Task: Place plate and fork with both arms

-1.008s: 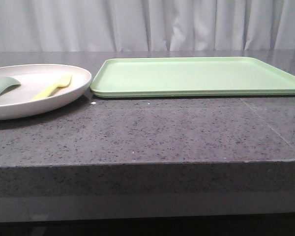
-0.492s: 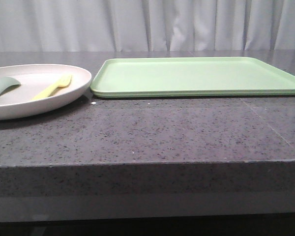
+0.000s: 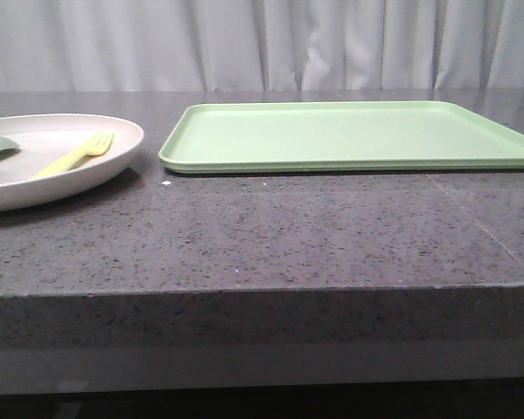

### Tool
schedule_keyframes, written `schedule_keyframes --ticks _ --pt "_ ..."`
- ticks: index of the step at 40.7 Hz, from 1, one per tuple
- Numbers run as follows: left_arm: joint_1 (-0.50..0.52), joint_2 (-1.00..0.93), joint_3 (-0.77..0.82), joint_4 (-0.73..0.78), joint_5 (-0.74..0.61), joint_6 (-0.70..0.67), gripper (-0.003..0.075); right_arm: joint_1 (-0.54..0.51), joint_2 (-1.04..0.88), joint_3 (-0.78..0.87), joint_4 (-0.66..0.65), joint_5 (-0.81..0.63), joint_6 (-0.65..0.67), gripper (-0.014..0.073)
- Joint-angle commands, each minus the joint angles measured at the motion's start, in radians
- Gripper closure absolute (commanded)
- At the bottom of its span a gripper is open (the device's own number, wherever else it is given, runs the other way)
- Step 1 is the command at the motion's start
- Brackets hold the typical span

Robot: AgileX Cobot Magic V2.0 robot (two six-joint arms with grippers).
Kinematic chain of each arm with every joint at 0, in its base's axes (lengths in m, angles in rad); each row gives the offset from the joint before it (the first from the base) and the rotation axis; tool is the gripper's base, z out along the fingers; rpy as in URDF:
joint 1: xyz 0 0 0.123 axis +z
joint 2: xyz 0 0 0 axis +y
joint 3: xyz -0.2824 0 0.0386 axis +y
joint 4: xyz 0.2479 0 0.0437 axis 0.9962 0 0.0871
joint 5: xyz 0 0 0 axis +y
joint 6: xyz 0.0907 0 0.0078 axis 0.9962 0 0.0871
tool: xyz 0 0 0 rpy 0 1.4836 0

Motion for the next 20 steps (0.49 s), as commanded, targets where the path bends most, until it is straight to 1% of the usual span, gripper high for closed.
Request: schedule_keyframes --ticks 1,5,9,12,20 --pt "0.002 -0.032 -0.030 0.000 -0.039 -0.008 0.0738 -0.003 0.011 -0.036 -0.003 -0.076 -0.007 0.0018" --pt "0.008 -0.032 -0.030 -0.010 -0.043 -0.008 0.0738 -0.003 0.011 -0.036 -0.003 -0.076 -0.007 0.0018" --pt "0.034 -0.034 -0.030 -0.072 -0.039 0.027 0.0738 -0.003 0.011 -0.036 -0.003 -0.076 -0.007 0.0018" --pt "0.059 -0.034 -0.030 -0.166 -0.035 0.089 0.0738 -0.003 0.011 -0.036 -0.003 -0.076 -0.007 0.0018" --pt "0.168 -0.034 -0.032 -0.491 0.006 0.292 0.0738 -0.003 0.011 -0.036 -0.003 -0.076 -0.007 0.0018"
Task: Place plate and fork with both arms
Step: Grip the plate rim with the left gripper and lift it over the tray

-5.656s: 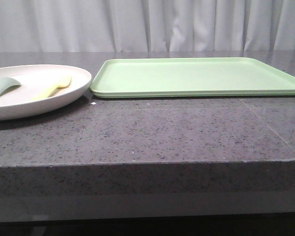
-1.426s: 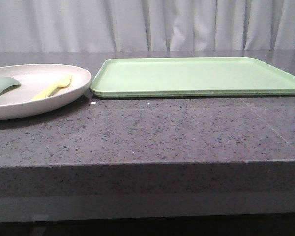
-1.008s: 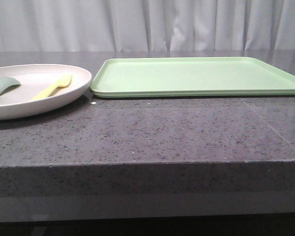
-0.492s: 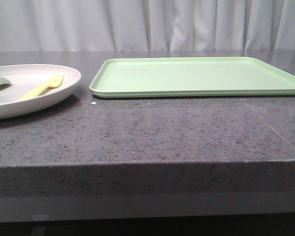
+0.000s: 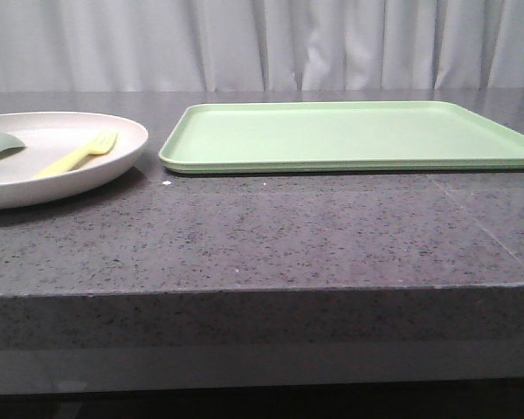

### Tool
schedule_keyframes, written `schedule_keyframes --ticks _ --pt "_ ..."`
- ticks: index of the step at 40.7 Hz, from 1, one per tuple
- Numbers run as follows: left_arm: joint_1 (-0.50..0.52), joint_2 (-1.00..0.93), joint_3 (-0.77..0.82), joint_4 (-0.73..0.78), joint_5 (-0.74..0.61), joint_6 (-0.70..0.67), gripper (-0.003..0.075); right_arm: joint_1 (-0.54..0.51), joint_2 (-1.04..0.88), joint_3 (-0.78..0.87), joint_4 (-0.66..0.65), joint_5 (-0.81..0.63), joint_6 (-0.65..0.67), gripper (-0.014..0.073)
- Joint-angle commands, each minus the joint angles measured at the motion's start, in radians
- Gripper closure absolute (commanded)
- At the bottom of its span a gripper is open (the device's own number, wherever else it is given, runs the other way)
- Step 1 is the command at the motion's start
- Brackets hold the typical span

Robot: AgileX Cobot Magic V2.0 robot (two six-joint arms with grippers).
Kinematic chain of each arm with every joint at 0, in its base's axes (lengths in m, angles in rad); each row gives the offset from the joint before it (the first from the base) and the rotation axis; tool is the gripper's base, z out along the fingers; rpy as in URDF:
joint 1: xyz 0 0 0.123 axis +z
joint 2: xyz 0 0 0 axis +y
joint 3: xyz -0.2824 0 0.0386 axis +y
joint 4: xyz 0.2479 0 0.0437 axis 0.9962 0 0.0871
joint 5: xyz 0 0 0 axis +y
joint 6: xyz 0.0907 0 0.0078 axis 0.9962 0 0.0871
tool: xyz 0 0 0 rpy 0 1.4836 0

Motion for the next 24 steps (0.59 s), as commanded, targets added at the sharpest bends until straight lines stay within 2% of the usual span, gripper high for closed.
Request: schedule_keyframes --ticks 1,6,10,18,24 --pt "0.051 -0.034 -0.031 -0.176 -0.013 0.106 0.0738 -0.003 0.011 -0.036 -0.003 -0.076 -0.007 0.0018" --pt "0.113 -0.034 -0.065 -0.283 0.045 0.155 0.0738 -0.003 0.011 -0.036 -0.003 -0.076 -0.007 0.0018" --pt "0.141 -0.034 -0.112 -0.311 0.101 0.155 0.0738 -0.003 0.011 -0.036 -0.003 -0.076 -0.007 0.0018" --pt "0.133 -0.034 -0.197 -0.386 0.148 0.155 0.0738 -0.003 0.011 -0.036 -0.003 -0.076 -0.007 0.0018" --pt "0.070 -0.032 -0.239 -0.391 0.116 0.115 0.0738 -0.003 0.011 -0.036 -0.003 -0.076 -0.007 0.0018"
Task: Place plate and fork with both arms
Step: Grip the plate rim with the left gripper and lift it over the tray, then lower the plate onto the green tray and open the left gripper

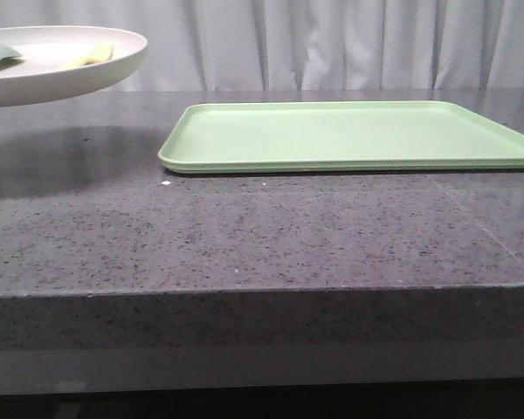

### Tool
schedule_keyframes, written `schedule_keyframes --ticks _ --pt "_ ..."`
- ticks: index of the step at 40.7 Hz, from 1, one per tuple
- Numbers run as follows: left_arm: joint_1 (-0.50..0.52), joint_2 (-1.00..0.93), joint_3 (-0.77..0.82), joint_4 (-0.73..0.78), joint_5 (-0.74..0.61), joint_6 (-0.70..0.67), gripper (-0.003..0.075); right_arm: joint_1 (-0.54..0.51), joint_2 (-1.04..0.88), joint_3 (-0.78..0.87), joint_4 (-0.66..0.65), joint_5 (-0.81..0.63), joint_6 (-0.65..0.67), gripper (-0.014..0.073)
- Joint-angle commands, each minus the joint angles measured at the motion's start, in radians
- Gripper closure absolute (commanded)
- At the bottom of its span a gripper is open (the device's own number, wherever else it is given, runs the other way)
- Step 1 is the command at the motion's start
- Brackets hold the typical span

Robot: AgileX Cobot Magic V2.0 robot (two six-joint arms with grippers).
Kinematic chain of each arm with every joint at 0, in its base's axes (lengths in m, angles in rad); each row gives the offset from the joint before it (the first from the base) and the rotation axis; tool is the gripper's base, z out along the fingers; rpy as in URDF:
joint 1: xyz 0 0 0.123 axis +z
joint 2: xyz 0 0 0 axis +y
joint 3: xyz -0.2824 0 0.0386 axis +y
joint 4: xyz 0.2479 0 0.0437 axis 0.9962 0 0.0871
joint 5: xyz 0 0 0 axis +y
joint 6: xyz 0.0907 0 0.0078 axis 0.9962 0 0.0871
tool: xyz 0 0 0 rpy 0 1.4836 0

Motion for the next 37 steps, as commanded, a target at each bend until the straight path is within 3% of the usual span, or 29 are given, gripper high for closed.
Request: schedule_keyframes --ticks 1,14,21,37 --pt "-0.048 -0.036 -0.058 -0.077 -0.045 -0.039 0.0738 -0.003 0.011 -0.036 -0.003 -0.078 -0.007 0.0018" --pt "-0.330 0.059 -0.170 -0.058 -0.198 -0.149 0.0738 -0.002 0.011 -0.036 -0.002 -0.073 -0.007 0.0018" --pt "-0.473 0.182 -0.293 -0.024 -0.208 -0.207 0.0738 0.031 0.011 -0.036 -0.002 -0.072 -0.007 0.0018" --pt "-0.666 0.434 -0.576 0.129 -0.214 -0.413 0.0738 0.090 0.011 -0.036 -0.002 -0.072 -0.007 0.0018"
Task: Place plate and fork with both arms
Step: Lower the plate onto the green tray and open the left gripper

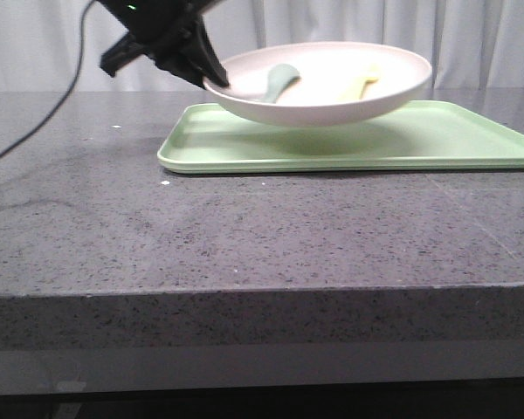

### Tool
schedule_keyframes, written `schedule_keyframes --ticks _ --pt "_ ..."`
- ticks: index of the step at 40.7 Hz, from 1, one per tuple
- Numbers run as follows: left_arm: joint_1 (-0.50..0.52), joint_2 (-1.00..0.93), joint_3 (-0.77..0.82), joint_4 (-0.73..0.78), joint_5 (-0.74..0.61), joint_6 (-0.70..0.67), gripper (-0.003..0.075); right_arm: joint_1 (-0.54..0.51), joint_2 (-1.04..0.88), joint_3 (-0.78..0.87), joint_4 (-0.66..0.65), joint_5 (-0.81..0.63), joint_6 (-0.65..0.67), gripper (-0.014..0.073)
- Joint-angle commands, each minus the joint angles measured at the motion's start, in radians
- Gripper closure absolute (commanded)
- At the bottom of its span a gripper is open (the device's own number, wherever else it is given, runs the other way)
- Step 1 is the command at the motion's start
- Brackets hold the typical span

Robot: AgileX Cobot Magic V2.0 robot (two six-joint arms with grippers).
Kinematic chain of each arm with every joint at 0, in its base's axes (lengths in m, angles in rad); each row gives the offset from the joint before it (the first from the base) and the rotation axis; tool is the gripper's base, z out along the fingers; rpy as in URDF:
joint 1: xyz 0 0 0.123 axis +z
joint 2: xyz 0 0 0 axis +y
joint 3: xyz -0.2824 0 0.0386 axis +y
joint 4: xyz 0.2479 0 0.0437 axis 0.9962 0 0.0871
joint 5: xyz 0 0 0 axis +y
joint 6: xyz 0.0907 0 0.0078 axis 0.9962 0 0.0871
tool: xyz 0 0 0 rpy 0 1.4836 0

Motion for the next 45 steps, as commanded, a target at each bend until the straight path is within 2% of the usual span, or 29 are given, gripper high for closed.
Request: schedule_keyframes --ticks 1,16,35,38,45 --pt "-0.027 -0.028 -0.071 -0.012 -0.061 -0.070 0.0738 0.003 0.011 -0.036 -0.002 -0.075 -0.007 0.0018" --pt "-0.074 0.022 -0.083 0.054 -0.175 -0.202 0.0738 0.057 0.011 -0.036 -0.002 -0.075 -0.007 0.0018" --pt "-0.090 0.022 -0.083 0.101 -0.168 -0.247 0.0734 0.061 0.011 -0.036 -0.002 -0.075 -0.007 0.0018" --pt "-0.090 0.022 -0.083 0.101 -0.168 -0.249 0.0713 0.061 0.011 -0.036 -0.002 -0.075 -0.007 0.0018" --pt "-0.090 0.022 -0.083 0.101 -0.168 -0.249 0.0607 0.061 0.011 -0.036 -0.002 -0.075 -0.007 0.0018"
